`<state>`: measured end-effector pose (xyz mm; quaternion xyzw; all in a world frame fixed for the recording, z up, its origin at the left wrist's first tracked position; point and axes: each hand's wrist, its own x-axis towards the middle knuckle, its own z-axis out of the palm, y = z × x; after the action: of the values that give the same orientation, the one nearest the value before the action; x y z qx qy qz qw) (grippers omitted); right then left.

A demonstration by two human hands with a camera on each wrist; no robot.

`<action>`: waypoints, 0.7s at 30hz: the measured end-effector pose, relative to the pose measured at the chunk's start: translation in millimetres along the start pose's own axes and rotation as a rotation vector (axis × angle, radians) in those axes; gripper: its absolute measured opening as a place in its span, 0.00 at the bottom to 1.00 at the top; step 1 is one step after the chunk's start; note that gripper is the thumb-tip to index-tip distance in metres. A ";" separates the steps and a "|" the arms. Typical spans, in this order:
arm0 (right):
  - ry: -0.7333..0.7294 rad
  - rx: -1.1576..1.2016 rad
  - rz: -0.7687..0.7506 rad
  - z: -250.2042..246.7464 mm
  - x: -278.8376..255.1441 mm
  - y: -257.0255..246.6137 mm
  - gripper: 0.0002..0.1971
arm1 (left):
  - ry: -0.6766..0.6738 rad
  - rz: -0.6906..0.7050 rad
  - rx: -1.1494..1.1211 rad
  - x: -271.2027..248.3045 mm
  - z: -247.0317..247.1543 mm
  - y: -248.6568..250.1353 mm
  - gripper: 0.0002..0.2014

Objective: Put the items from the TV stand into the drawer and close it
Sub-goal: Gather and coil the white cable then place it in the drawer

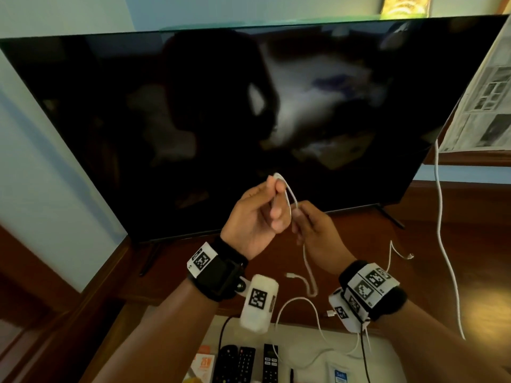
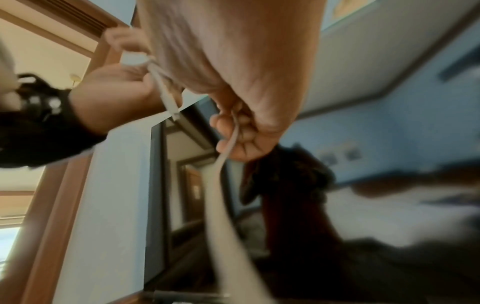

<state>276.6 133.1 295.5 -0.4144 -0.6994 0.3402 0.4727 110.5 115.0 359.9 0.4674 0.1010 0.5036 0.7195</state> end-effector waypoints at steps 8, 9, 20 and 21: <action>-0.276 -0.241 -0.028 -9.0 -10.8 -10.8 0.11 | 0.185 0.164 1.198 30.7 -19.3 2.7 0.10; -0.284 -0.258 -0.065 -11.7 -9.1 -16.6 0.09 | 0.133 0.108 1.405 31.6 -24.5 1.1 0.09; 0.066 -0.138 -0.131 -34.7 9.6 -29.8 0.05 | -0.013 -0.271 0.672 -1.5 -21.7 -2.4 0.22; 0.099 -0.101 -0.125 -31.2 8.7 -29.3 0.06 | -0.017 -0.247 0.537 -3.7 -17.3 -3.9 0.20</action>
<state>296.7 131.1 334.3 -0.4096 -0.7159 0.2537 0.5053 100.6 121.6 346.3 0.6294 0.2807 0.3637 0.6267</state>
